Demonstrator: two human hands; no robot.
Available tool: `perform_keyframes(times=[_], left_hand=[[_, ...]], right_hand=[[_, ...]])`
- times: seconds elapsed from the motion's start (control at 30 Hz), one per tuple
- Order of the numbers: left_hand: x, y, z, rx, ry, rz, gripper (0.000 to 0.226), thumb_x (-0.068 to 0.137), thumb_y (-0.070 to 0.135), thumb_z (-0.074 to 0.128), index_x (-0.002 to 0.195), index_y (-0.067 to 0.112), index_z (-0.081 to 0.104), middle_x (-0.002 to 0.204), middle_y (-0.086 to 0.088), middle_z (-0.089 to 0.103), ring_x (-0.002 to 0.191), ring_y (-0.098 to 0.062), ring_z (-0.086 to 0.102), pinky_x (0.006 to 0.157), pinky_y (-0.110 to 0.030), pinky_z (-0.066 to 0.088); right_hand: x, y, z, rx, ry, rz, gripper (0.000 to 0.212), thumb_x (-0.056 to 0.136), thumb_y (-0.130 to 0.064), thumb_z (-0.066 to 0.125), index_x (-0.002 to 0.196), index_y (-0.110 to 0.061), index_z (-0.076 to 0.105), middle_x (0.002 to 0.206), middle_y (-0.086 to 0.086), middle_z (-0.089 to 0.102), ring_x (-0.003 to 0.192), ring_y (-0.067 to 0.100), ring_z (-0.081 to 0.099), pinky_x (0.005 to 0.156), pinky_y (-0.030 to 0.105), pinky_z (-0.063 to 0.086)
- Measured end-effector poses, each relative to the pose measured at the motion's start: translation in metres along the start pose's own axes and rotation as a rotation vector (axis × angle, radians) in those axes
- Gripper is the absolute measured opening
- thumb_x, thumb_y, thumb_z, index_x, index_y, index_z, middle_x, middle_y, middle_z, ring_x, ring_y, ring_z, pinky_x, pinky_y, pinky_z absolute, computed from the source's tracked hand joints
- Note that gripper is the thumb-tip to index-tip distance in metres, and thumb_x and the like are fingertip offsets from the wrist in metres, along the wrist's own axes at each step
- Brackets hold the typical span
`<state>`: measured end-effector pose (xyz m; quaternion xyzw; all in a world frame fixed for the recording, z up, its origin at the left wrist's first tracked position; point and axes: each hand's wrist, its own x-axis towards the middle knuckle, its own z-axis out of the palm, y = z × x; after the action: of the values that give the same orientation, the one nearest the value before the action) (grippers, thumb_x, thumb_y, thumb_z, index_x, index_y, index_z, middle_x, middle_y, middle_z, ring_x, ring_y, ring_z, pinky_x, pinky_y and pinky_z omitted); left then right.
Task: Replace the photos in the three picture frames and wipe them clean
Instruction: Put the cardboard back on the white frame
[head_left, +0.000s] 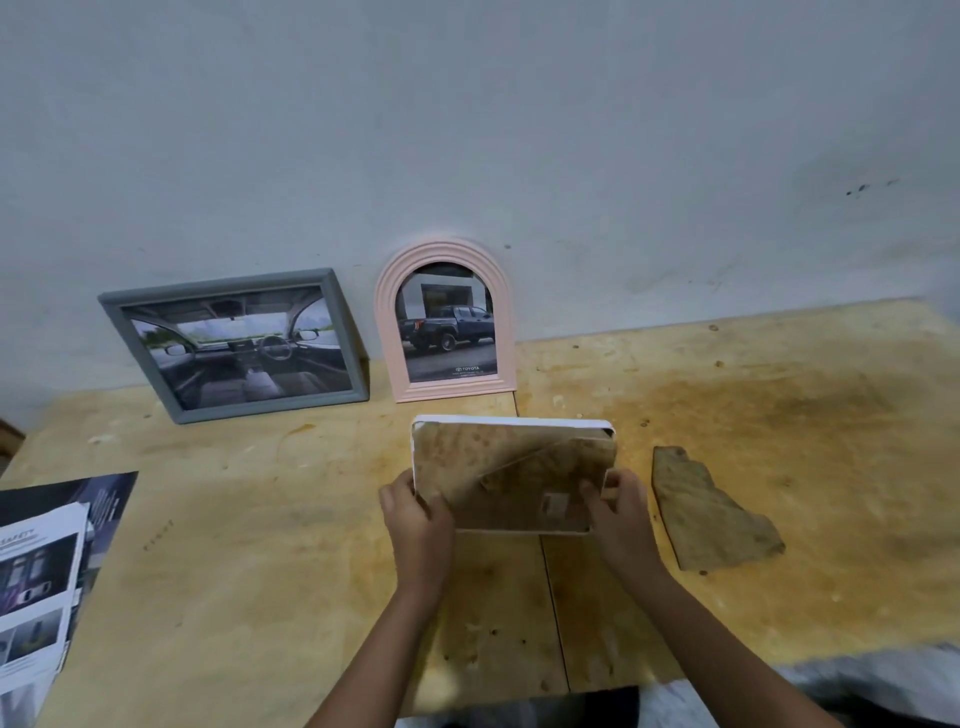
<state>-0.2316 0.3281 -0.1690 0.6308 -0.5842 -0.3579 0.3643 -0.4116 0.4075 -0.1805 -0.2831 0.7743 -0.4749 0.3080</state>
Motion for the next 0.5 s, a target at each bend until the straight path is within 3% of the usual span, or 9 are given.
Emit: perform_keyframes(times=[0.1,0.17,0.27,0.3,0.37,0.43,0.5], left_hand=[[0.006,0.017,-0.003,-0.265,-0.064,-0.029,0.029,0.095,0.007,0.048,0.124,0.005,0.049,0.117,-0.006,0.052,0.105,-0.016,0.050,0.087,-0.026,0.041],[0.007,0.016,-0.002,-0.374,-0.171,-0.058,0.031,0.094,0.004,0.049,0.124,0.008,0.052,0.117,-0.008,0.060,0.105,-0.019,0.057,0.088,-0.027,0.048],[-0.002,0.001,0.000,-0.320,-0.307,-0.129,0.035,0.096,0.002,0.045,0.129,0.012,0.051,0.116,0.002,0.058,0.100,-0.005,0.057,0.077,-0.007,0.047],[-0.007,-0.006,0.001,-0.309,-0.335,-0.142,0.038,0.095,0.001,0.047,0.130,0.013,0.051,0.117,0.004,0.059,0.101,-0.004,0.057,0.075,-0.004,0.047],[-0.017,-0.021,0.004,-0.428,-0.358,-0.228,0.038,0.093,0.001,0.049,0.126,0.016,0.058,0.116,0.002,0.065,0.106,-0.013,0.060,0.079,-0.013,0.052],[-0.025,-0.023,0.007,-0.672,-0.323,-0.464,0.031,0.094,0.002,0.044,0.118,0.011,0.063,0.108,-0.008,0.068,0.101,-0.023,0.063,0.079,-0.030,0.055],[-0.029,-0.027,0.007,-0.807,-0.261,-0.627,0.028,0.095,0.002,0.039,0.110,0.005,0.063,0.101,-0.014,0.068,0.094,-0.025,0.063,0.072,-0.034,0.057]], right_hand=[[0.004,-0.016,-0.005,0.583,-0.010,0.074,0.024,0.096,-0.011,0.043,0.120,-0.009,0.043,0.118,0.011,0.048,0.108,0.024,0.054,0.076,0.028,0.057],[0.002,-0.019,-0.011,0.812,-0.014,0.060,0.031,0.092,-0.020,0.052,0.121,-0.010,0.048,0.113,0.009,0.056,0.103,0.021,0.058,0.074,0.028,0.058],[-0.001,-0.009,-0.016,1.091,-0.011,0.156,0.030,0.096,-0.021,0.039,0.121,-0.012,0.054,0.114,0.013,0.058,0.104,0.028,0.057,0.072,0.034,0.060],[0.000,-0.003,-0.016,1.118,0.017,0.219,0.033,0.098,-0.022,0.034,0.122,-0.011,0.054,0.114,0.015,0.058,0.106,0.030,0.056,0.073,0.038,0.059],[0.001,0.009,-0.015,1.043,0.074,0.320,0.035,0.096,-0.026,0.039,0.122,-0.011,0.056,0.118,0.021,0.058,0.107,0.034,0.056,0.077,0.045,0.055],[0.001,0.019,-0.015,0.938,0.089,0.343,0.035,0.092,-0.022,0.047,0.123,-0.008,0.056,0.118,0.022,0.059,0.101,0.033,0.060,0.073,0.043,0.055],[0.002,0.026,-0.019,0.840,0.079,0.368,0.029,0.093,-0.016,0.046,0.118,-0.008,0.058,0.110,0.018,0.063,0.092,0.029,0.063,0.069,0.040,0.055]])
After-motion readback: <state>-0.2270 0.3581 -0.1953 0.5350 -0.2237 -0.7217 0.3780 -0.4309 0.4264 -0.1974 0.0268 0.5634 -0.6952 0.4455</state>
